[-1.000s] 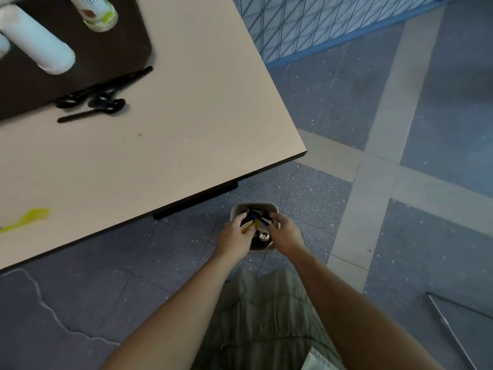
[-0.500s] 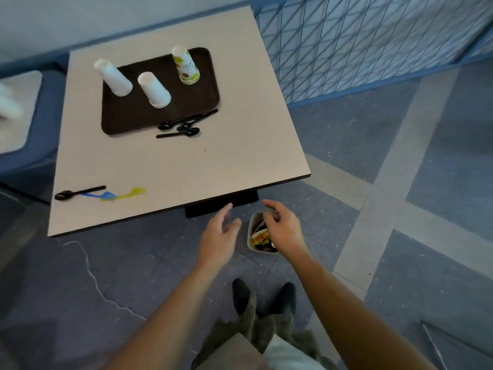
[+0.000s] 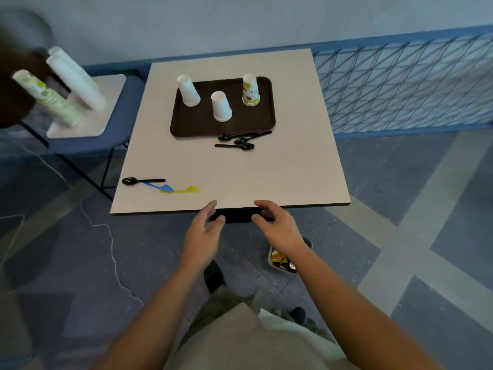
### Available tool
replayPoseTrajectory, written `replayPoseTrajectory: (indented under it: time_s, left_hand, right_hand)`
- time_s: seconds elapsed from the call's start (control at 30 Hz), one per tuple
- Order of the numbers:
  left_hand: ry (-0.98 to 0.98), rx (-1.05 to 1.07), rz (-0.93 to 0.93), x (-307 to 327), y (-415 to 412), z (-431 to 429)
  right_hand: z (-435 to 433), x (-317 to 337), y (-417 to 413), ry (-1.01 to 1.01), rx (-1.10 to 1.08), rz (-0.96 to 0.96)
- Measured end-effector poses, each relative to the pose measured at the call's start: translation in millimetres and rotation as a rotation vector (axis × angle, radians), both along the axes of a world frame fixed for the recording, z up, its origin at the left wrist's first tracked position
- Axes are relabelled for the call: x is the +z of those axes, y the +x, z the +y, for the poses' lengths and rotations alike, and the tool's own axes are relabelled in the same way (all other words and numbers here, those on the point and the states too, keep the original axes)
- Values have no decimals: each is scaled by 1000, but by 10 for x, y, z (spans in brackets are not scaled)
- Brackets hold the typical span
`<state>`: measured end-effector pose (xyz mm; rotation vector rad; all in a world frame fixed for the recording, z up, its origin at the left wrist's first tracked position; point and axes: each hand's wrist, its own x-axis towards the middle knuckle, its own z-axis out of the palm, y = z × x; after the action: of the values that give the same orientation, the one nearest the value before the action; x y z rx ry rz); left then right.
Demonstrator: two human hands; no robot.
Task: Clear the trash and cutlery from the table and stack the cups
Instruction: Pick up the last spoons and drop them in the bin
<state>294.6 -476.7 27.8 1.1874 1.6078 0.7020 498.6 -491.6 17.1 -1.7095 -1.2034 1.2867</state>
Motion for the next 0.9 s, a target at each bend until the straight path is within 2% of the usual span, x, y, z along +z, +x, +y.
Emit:
replayPoseTrajectory:
  time_s: [0.23,0.5,0.67,0.9]
  left_hand:
    - [-56,97,-48,-100,-1044,512]
    - [-82,65,34,-114,-2211,1302]
    - [-76,93,4,-114,-2642,1704]
    - [-92,142,-48,-139,-2843,1985]
  right_hand:
    - [725,-30,-991,-10,194,-130]
    - [1704,-253,-2259,-87,376,-372]
    - [2145,-397,-2822,-113,501,-594]
    - [2573,-593,-3212,-45,647,-800]
